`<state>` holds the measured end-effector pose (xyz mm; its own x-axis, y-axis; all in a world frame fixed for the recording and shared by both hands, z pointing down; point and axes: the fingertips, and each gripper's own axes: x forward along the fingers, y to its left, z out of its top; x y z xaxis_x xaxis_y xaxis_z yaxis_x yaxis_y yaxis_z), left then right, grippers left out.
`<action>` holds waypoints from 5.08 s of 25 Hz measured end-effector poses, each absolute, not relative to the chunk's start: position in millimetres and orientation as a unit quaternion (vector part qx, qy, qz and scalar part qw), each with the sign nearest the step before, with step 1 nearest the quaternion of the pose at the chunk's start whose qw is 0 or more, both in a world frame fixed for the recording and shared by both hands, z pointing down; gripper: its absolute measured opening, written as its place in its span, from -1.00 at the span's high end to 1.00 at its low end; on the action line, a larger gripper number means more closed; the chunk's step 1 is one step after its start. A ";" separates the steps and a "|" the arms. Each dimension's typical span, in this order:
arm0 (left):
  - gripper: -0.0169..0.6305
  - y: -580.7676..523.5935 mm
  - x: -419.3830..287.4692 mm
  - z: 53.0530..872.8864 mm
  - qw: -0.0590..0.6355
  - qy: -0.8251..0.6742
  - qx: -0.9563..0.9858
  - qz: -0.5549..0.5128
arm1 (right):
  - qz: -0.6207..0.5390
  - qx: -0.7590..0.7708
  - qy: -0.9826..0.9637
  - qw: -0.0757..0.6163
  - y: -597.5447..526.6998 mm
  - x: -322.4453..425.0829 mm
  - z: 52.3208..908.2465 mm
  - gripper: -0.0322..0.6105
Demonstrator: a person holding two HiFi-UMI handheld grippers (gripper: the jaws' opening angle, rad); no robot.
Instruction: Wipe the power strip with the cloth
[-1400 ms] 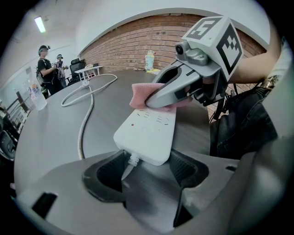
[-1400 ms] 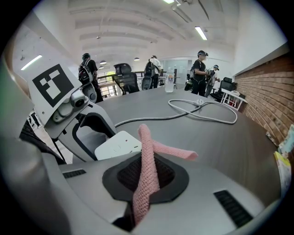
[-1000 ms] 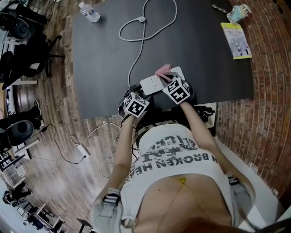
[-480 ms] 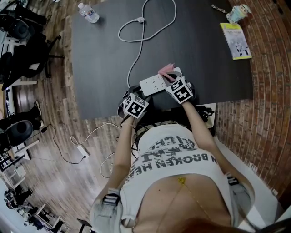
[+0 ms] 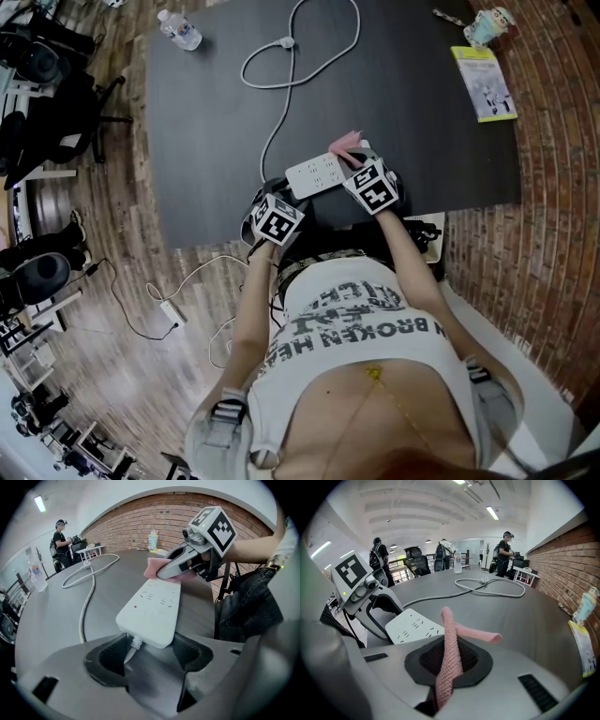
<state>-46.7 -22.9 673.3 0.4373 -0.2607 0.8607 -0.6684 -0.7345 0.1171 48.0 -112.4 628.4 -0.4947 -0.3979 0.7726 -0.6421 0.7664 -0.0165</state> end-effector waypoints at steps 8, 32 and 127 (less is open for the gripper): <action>0.06 -22.4 -45.5 674.6 0.228 -0.285 0.816 0.448 | 0.162 0.330 -0.842 0.394 -118.0 68.5 629.0 0.85; 0.06 -22.9 -44.4 674.4 0.229 -0.285 0.816 0.448 | 0.166 0.382 -0.818 0.398 -127.8 106.3 631.0 0.85; 0.06 -24.2 -47.0 673.2 0.226 -0.288 0.817 0.446 | 0.198 0.210 -0.874 0.391 -54.1 4.8 628.6 0.85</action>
